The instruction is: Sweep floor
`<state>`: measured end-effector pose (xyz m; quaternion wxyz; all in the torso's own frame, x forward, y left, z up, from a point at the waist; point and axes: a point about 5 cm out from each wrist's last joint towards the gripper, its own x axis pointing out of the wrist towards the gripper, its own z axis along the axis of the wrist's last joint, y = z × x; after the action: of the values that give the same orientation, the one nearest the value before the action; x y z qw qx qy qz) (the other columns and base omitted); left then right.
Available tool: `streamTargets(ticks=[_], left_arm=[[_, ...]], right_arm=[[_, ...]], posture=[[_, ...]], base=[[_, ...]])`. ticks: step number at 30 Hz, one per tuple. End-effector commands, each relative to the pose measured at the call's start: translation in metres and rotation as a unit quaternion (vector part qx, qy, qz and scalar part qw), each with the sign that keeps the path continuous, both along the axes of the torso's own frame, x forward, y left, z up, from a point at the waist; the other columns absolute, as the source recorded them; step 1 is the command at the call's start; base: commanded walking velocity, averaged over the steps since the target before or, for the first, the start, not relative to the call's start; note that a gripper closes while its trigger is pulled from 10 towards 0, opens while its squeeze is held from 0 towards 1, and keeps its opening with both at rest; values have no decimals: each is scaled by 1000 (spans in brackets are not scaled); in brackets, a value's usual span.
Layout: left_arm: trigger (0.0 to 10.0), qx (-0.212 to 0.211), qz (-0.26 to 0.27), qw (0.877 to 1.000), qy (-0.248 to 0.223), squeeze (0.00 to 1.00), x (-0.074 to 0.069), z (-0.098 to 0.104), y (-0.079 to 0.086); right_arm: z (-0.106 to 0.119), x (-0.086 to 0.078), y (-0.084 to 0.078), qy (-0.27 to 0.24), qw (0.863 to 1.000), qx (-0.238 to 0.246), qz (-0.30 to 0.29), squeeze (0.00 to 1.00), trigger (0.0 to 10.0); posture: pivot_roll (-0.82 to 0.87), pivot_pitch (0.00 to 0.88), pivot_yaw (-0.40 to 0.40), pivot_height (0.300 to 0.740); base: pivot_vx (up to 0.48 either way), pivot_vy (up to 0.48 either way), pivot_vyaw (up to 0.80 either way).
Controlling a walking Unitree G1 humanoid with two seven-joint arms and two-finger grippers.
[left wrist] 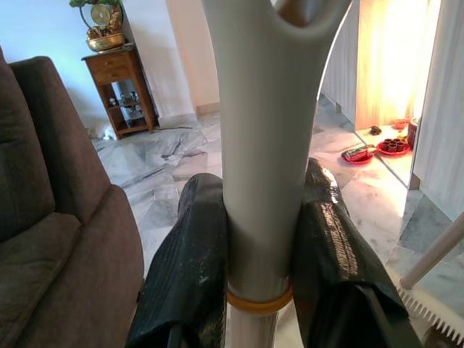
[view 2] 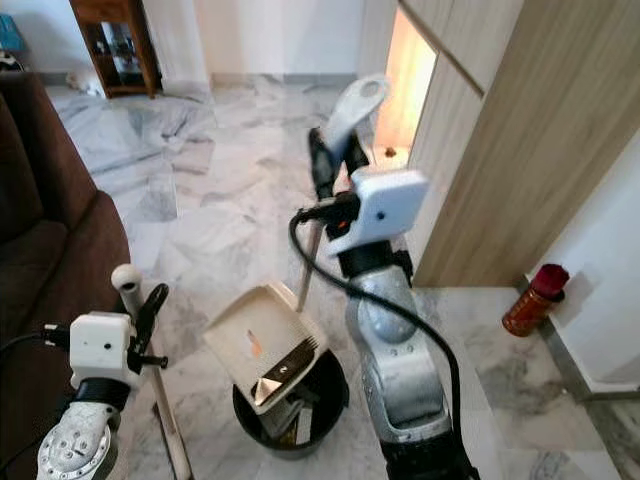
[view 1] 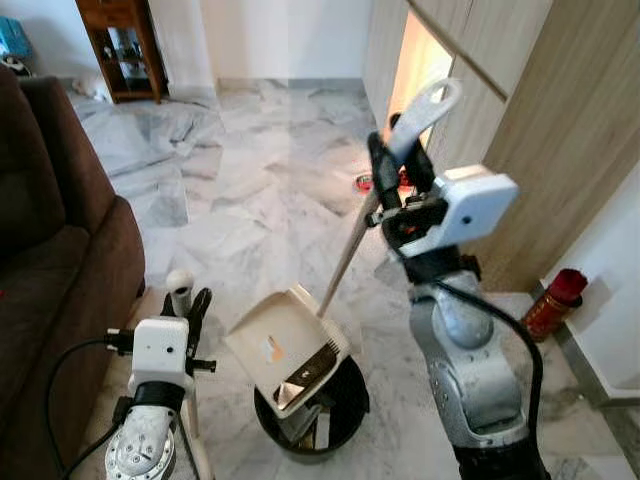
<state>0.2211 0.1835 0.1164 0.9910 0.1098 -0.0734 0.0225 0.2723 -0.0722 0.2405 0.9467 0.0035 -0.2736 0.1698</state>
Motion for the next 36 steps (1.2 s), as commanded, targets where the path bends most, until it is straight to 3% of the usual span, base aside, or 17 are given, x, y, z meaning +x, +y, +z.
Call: streamTargets(ticks=[1,14,18,25,36], left_arm=[[10000,7,-9,1000,-24,0,1,9,-2],[10000,8,-17,1000,-25,0,2,9,-5],[10000,8,-19,999,-25,0,2,9,-6],[10000,6,-20,999,-26,0,3,8,-6],[10000,6,-24,999,-25,0,4,8,-8]], right_arm=[[16,-13,3,-53,999,4,13,0,10000],[21,-28,16,-87,996,-15,25,0,10000],[20,-38,25,-116,991,-52,38,0,10000],[21,-47,32,-142,985,-73,59,0,10000],[26,-59,37,-170,980,-75,76,0,10000]], posture=[[32,56,-21,740],[22,60,-22,740],[21,61,-22,740],[18,61,-22,740],[5,58,-21,740]], base=[[0,0,0],[0,0,0],[0,0,0],[0,0,0],[0,0,0]])
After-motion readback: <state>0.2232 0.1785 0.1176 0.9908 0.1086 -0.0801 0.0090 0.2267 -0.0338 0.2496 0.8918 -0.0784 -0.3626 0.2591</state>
